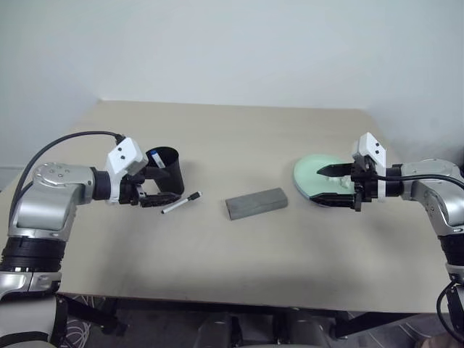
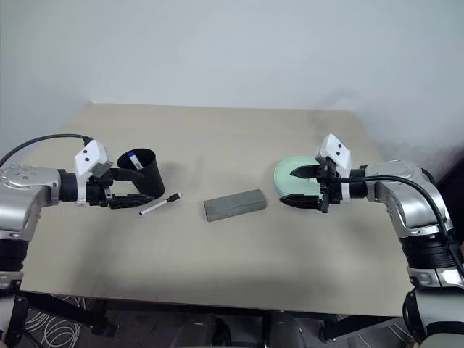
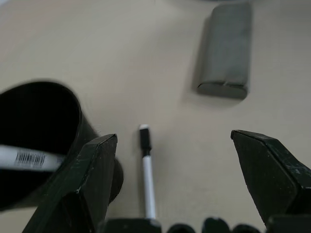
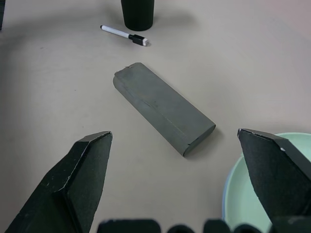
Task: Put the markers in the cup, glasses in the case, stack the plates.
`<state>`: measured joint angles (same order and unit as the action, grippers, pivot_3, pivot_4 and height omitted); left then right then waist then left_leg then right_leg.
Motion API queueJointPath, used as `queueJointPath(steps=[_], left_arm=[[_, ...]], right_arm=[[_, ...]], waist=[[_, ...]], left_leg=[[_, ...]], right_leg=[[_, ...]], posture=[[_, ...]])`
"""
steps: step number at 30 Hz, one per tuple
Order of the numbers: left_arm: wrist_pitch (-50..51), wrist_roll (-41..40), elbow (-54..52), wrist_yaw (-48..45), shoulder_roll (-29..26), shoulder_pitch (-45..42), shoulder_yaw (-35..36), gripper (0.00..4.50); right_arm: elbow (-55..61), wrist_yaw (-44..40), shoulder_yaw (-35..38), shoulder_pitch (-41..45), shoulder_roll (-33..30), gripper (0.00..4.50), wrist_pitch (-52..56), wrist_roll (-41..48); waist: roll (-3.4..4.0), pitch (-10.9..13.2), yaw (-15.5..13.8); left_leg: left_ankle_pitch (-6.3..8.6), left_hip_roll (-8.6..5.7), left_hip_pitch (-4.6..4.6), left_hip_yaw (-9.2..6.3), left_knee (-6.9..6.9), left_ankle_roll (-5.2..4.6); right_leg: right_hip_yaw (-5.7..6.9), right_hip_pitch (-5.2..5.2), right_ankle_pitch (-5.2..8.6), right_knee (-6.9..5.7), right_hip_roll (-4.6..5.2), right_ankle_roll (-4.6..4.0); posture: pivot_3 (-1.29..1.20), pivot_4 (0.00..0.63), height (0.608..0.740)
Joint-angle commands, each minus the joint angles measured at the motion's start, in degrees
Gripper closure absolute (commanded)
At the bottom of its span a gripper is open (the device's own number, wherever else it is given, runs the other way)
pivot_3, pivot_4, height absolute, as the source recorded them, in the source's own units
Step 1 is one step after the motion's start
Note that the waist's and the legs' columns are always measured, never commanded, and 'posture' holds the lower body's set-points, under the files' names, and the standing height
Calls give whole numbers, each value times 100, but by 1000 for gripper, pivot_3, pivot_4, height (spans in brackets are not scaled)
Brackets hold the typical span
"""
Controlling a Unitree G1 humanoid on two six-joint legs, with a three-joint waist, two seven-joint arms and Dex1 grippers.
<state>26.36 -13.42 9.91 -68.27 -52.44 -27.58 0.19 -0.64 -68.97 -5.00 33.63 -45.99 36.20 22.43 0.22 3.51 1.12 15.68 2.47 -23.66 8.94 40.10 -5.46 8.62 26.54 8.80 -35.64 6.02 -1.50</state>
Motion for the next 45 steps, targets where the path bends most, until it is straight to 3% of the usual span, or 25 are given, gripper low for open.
queueJointPath(steps=[1,30,45], left_arm=[[-269,187,172,238,42,70,3,535],[-1420,806,2135,477,783,-228,-382,535],[-1533,1056,2518,411,851,-401,-509,535]], right_arm=[[90,-6,110,170,0,0,-61,51],[107,27,86,192,49,0,-89,49],[120,72,99,200,57,0,-101,42]], waist=[[0,0,-1],[-3,-2,-1],[-3,-2,0]], left_leg=[[0,0,0,-1,0,1],[1,0,-5,8,-10,3],[1,0,-5,9,-10,2]], right_leg=[[0,1,0,0,0,0],[5,18,0,-1,8,0],[7,18,0,-1,9,0]], posture=[[0,0,732],[0,0,732],[0,0,732]])
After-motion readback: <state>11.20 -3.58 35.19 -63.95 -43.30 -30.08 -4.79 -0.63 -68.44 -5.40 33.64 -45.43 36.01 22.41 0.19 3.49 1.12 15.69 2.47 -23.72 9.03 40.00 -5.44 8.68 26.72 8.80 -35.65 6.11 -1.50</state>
